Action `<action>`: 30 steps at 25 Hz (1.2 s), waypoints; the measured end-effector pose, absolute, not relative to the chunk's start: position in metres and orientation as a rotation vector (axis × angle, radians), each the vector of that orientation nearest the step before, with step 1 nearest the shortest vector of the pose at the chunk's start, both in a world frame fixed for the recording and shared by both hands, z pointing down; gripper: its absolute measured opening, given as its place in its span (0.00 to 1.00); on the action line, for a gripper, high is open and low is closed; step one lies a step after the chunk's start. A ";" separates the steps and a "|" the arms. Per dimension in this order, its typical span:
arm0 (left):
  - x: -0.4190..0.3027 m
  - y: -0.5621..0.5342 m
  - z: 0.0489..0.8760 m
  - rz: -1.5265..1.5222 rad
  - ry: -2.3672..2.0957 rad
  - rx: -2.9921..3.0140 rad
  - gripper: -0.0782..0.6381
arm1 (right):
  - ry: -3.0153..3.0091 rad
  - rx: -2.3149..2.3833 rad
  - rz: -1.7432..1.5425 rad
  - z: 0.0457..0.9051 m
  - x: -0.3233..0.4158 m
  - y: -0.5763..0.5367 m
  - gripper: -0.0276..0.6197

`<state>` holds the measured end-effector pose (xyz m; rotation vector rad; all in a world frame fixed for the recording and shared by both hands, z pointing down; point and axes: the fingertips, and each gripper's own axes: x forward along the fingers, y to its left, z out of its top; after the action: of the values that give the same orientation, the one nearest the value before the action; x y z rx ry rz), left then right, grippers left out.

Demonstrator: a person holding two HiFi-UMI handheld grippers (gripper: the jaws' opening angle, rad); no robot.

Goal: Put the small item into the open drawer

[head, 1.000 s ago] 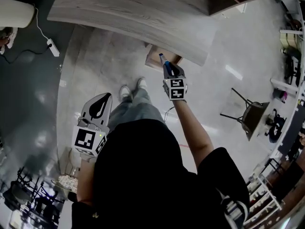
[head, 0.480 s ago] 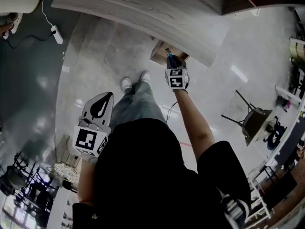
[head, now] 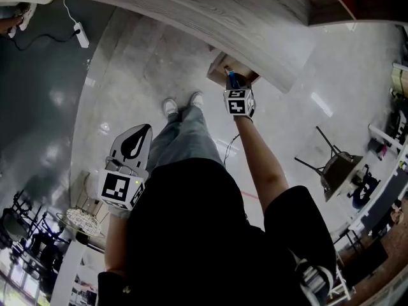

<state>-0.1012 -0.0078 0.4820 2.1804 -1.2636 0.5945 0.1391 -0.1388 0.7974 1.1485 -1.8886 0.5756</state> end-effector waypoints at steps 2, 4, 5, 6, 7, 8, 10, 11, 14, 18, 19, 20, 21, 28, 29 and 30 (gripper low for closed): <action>-0.103 -0.006 0.482 0.591 -1.269 2.177 0.11 | -1.890 1.146 0.578 0.799 0.137 -0.139 0.19; -0.105 -0.006 0.481 0.587 -1.272 2.173 0.11 | -1.898 1.139 0.585 0.799 0.132 -0.139 0.22; -0.106 -0.007 0.481 0.584 -1.273 2.173 0.11 | -1.903 1.134 0.589 0.798 0.130 -0.140 0.25; -0.106 -0.007 0.480 0.581 -1.273 2.175 0.11 | -1.907 1.129 0.592 0.797 0.128 -0.139 0.26; -0.105 -0.006 0.480 0.578 -1.272 2.177 0.11 | -1.910 1.126 0.594 0.796 0.126 -0.139 0.27; -0.105 -0.006 0.480 0.574 -1.271 2.180 0.11 | -1.913 1.124 0.593 0.794 0.124 -0.139 0.29; -0.105 -0.006 0.481 0.566 -1.269 2.186 0.11 | -1.922 1.125 0.584 0.789 0.121 -0.140 0.30; -0.105 -0.007 0.481 0.563 -1.267 2.188 0.11 | -1.928 1.127 0.578 0.785 0.119 -0.142 0.30; -0.106 -0.010 0.480 0.553 -1.260 2.198 0.11 | -1.943 1.130 0.570 0.776 0.113 -0.144 0.30; -0.108 -0.014 0.479 0.521 -1.265 2.203 0.11 | -1.955 1.137 0.544 0.764 0.109 -0.148 0.30; -0.108 -0.015 0.479 0.516 -1.264 2.206 0.11 | -1.958 1.141 0.543 0.761 0.108 -0.148 0.30; -0.108 -0.016 0.478 0.511 -1.263 2.210 0.11 | -1.962 1.144 0.545 0.758 0.107 -0.148 0.30; -0.108 -0.017 0.477 0.505 -1.263 2.215 0.11 | -1.966 1.146 0.546 0.754 0.106 -0.148 0.30; -0.115 -0.033 0.468 0.456 -1.276 2.255 0.11 | -2.051 1.193 0.509 0.697 0.086 -0.155 0.24; -0.116 -0.035 0.467 0.448 -1.276 2.259 0.11 | -2.066 1.206 0.509 0.687 0.082 -0.155 0.22; -0.117 -0.037 0.466 0.439 -1.276 2.264 0.11 | -2.083 1.220 0.505 0.677 0.079 -0.156 0.19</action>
<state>-0.1170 -0.0369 0.4662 2.2636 -1.2756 0.4395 0.0790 -0.1558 0.6767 1.2196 -2.0826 0.5054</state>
